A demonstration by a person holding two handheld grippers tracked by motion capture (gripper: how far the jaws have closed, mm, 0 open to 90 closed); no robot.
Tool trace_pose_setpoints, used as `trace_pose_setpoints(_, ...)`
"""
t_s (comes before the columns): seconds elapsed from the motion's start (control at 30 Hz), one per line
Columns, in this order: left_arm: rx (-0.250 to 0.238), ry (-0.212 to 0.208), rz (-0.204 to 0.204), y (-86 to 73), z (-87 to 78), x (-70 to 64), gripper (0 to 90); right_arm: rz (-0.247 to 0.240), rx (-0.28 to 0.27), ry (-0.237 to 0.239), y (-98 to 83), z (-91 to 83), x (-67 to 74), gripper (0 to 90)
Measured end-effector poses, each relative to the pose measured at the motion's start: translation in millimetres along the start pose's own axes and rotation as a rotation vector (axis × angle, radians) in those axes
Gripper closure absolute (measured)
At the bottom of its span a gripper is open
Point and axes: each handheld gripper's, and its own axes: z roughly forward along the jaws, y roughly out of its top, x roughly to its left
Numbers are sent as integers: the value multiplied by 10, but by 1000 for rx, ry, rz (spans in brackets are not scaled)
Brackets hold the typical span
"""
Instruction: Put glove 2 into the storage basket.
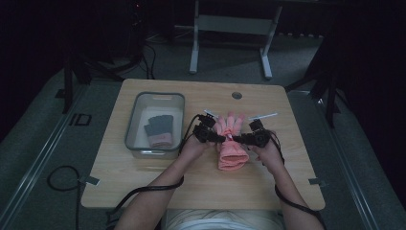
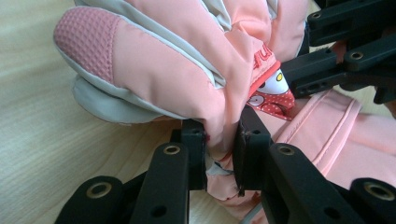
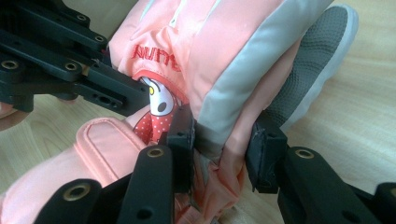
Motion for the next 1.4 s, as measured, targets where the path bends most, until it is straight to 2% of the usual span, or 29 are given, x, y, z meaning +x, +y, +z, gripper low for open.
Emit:
trace_pose_setpoints(0.23,-38,29,41,131,-224,-128,765,-12,-67,4,113,-179,98,665)
trace_pose_setpoints(0.3,-49,43,55,189,-334,-174,765,-27,-93,8,191,-261,155,664)
trace_pose_setpoints(0.43,-57,65,78,243,-444,-215,765,-38,-104,11,260,-309,200,664)
trace_pose_setpoints(0.53,-64,100,104,302,-581,-253,764,-56,-118,21,370,-359,270,664)
trace_pose_setpoints(0.63,-72,107,105,331,-659,-258,765,-63,-127,20,428,-377,316,664)
trace_pose_setpoints(0.87,-101,133,106,424,-963,-251,765,-102,-157,26,681,-448,510,664)
trace_pose_setpoints(1.13,-111,170,102,447,-1211,-199,764,-126,-166,44,857,-410,655,664)
trace_pose_setpoints(1.4,-147,208,93,458,-1511,-140,765,-167,-177,58,1115,-373,864,664)
